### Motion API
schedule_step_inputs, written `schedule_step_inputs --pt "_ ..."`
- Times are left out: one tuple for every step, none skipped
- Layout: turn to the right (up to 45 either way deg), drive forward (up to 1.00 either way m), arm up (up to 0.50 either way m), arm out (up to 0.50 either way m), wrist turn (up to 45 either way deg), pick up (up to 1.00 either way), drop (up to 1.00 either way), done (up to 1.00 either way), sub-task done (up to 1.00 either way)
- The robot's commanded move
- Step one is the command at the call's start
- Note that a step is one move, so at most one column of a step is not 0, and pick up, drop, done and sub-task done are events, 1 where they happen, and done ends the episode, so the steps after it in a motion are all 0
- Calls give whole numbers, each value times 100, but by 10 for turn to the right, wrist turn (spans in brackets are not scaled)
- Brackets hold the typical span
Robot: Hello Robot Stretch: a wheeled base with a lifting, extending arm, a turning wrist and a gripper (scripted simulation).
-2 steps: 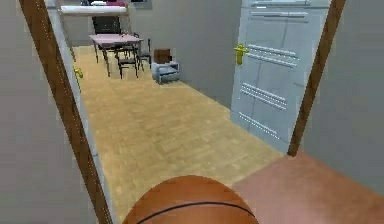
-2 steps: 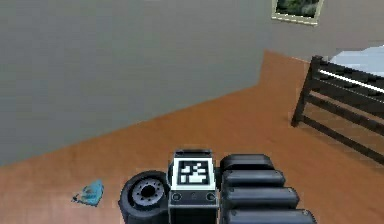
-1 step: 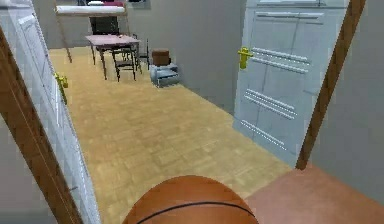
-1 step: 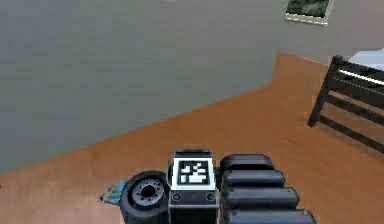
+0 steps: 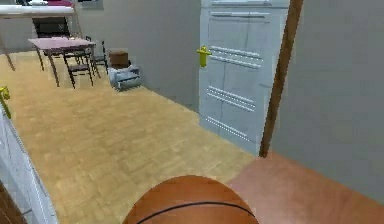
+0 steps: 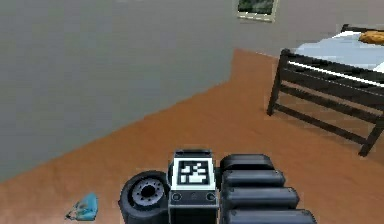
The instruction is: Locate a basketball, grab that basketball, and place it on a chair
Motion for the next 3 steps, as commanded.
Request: schedule_step_inputs --pt "0 80 0 0 0 0 0 0 0" --pt "270 0 0 0 0 0 0 0 0" --pt "0 5 0 0 0 0 0 0 0"
